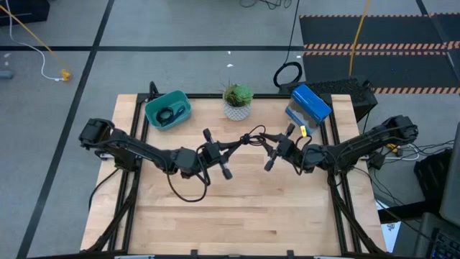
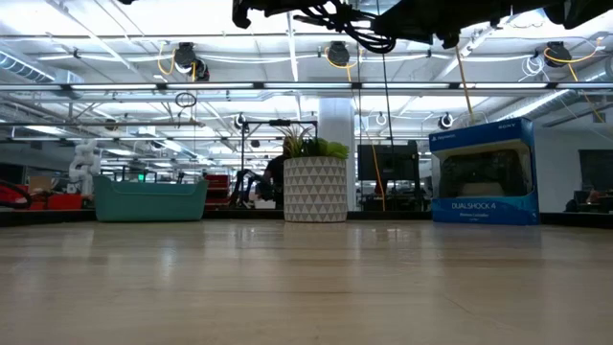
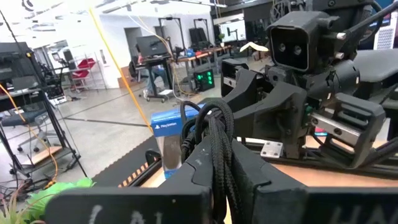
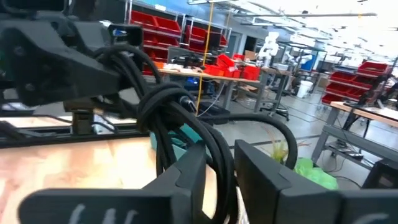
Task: Pick and place USB-C Cables
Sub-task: Put the black USB cable into the blue bin
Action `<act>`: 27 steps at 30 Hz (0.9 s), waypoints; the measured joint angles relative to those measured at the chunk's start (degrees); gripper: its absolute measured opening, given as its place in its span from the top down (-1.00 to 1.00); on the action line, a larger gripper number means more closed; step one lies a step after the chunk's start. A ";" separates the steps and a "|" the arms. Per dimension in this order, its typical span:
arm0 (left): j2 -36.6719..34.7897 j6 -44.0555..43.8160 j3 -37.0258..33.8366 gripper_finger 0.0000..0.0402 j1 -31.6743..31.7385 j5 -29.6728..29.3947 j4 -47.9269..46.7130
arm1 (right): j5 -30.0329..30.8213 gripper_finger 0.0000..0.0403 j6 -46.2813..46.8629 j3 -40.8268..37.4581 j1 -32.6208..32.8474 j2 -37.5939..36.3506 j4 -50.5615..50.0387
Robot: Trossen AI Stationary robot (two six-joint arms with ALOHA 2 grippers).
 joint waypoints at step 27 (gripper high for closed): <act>-17.89 -1.82 -0.04 0.86 -0.88 -0.03 -22.12 | -17.66 0.31 18.58 0.02 1.40 -22.22 -28.11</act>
